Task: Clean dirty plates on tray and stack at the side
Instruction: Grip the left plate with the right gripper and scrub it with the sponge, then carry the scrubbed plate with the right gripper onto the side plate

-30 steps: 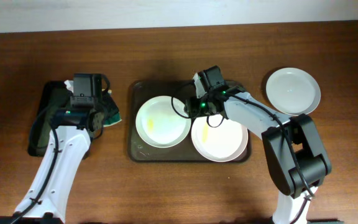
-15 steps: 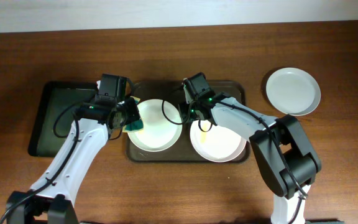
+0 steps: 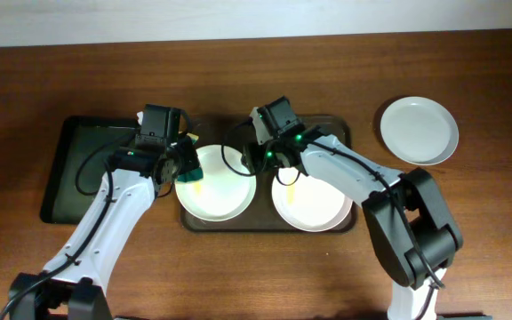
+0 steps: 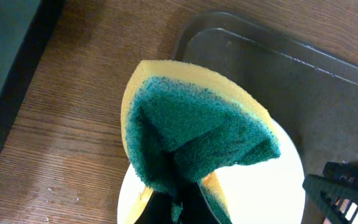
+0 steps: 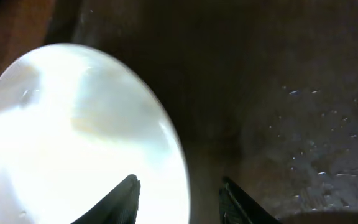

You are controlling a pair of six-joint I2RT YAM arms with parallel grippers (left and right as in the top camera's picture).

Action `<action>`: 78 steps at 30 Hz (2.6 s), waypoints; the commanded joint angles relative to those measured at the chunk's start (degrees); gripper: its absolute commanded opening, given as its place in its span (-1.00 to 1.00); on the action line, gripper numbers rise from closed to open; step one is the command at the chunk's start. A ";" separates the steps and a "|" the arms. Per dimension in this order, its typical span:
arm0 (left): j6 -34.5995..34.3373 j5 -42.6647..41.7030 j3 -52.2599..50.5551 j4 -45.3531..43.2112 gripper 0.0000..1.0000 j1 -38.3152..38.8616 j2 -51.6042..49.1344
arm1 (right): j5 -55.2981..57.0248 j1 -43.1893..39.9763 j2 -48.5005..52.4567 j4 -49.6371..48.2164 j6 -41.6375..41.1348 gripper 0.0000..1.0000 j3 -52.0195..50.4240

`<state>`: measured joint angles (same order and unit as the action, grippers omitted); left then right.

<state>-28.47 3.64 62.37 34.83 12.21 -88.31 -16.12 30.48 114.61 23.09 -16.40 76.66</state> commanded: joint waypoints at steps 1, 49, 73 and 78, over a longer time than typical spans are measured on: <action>0.76 0.83 0.46 -0.26 -1.00 0.02 -0.09 | 3.78 3.02 2.12 0.50 0.02 -0.16 0.59; -0.15 -10.03 5.16 -3.37 -1.00 5.64 -13.55 | 16.33 0.57 5.73 7.87 -5.79 -0.91 5.25; -5.40 12.52 5.84 3.41 -1.00 -5.60 7.52 | 27.61 7.04 -8.61 7.67 16.15 -0.92 7.69; -5.40 9.35 5.18 6.84 -1.00 -16.02 7.28 | 62.14 19.58 -14.38 2.29 31.32 -0.91 7.69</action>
<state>-33.06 16.60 67.48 41.60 -0.54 -81.38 23.57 44.66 102.52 28.25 3.36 83.31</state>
